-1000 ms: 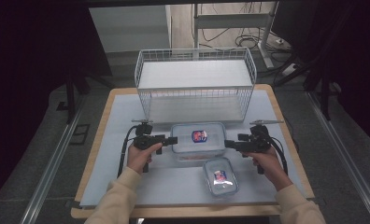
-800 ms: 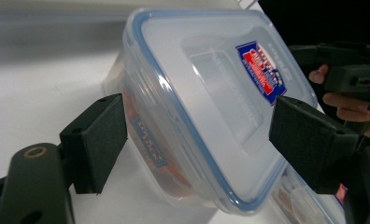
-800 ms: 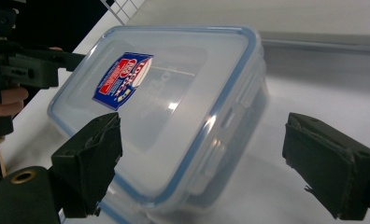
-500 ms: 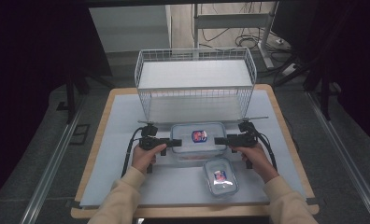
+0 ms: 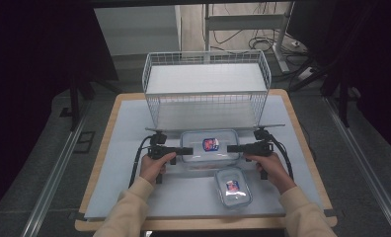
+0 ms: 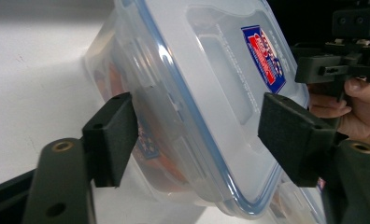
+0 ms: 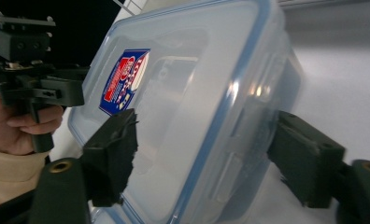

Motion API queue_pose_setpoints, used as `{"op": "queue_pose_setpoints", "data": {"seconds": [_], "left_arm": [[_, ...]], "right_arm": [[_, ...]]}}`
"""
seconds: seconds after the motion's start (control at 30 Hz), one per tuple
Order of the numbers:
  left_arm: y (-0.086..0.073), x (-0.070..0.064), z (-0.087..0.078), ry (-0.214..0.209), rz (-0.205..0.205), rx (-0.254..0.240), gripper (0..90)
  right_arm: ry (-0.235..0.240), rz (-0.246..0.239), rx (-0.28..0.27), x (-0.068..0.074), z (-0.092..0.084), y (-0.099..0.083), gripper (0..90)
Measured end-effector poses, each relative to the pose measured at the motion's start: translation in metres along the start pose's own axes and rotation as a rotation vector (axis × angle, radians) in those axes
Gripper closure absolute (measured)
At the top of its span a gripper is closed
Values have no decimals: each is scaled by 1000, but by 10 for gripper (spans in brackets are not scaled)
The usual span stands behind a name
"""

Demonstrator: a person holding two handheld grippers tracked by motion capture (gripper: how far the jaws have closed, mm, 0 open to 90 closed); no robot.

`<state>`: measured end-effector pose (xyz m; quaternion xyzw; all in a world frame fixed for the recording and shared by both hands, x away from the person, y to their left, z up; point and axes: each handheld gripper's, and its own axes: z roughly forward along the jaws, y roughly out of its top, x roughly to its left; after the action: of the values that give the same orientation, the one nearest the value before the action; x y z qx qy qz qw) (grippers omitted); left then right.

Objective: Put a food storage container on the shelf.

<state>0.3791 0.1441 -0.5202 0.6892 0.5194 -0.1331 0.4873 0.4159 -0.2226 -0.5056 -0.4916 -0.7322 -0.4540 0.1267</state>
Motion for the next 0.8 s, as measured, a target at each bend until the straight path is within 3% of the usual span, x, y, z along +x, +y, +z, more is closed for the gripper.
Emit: {"op": "queue_pose_setpoints", "data": {"seconds": [0.5,0.8], "left_arm": [[-6,-4,-10,-5,2,-51,430],[-7,-7,-17,4,41,-78,475]], "right_arm": [[36,25,-43,-1,-11,-2,408],[61,17,-67,1,-15,-2,465]]}}
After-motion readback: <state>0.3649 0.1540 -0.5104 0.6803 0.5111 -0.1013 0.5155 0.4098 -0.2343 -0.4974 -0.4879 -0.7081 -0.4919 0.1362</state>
